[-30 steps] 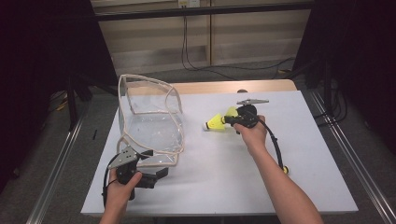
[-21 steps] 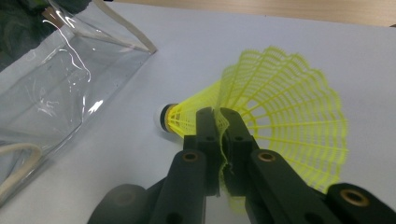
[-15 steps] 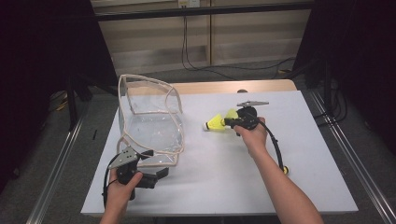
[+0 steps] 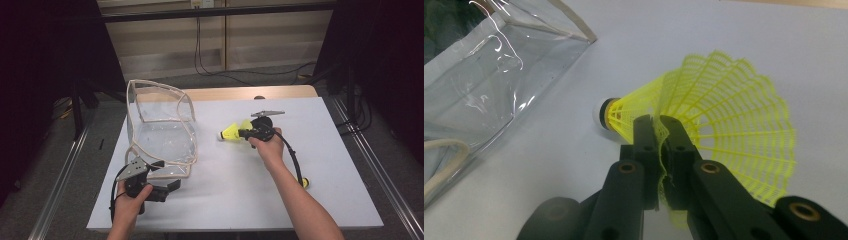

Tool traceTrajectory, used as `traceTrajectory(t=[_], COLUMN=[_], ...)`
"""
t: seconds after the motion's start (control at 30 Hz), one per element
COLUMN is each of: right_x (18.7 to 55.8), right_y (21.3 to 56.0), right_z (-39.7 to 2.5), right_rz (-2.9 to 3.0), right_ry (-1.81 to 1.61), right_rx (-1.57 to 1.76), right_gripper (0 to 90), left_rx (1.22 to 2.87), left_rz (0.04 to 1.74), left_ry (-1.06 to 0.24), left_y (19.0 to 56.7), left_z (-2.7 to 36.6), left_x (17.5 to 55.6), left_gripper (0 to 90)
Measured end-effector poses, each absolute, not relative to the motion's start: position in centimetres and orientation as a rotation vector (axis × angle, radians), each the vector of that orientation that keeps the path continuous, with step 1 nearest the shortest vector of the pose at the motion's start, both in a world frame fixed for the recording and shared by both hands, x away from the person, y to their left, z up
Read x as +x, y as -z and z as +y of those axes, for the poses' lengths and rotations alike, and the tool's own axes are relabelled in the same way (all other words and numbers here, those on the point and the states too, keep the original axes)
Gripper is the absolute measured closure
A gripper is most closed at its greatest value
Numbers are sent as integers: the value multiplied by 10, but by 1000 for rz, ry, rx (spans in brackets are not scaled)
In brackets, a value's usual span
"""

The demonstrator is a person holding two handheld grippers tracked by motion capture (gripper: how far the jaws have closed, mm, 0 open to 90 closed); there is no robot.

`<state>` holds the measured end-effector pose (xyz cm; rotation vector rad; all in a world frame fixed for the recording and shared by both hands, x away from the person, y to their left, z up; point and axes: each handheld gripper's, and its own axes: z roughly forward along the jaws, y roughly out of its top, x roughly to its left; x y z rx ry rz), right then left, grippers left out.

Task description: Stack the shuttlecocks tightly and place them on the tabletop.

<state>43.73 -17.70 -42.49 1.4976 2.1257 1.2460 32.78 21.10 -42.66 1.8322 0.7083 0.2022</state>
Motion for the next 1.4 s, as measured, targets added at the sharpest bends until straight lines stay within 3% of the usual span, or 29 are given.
traceTrajectory(t=[0.93,1.17,1.4], right_x=[438,437,433], right_y=[433,433,431], right_z=[-180,-181,-186], right_rz=[2147,2144,2134], right_ry=[-1222,-1184,-1165], right_rx=[1529,1512,1524], right_gripper=[850,754,713], left_rx=[1831,1828,1829], left_rz=[705,708,704], left_ry=[-204,-202,-202], left_y=[426,426,426], left_z=[211,210,210], left_x=[328,328,327], left_gripper=[33,33,33])
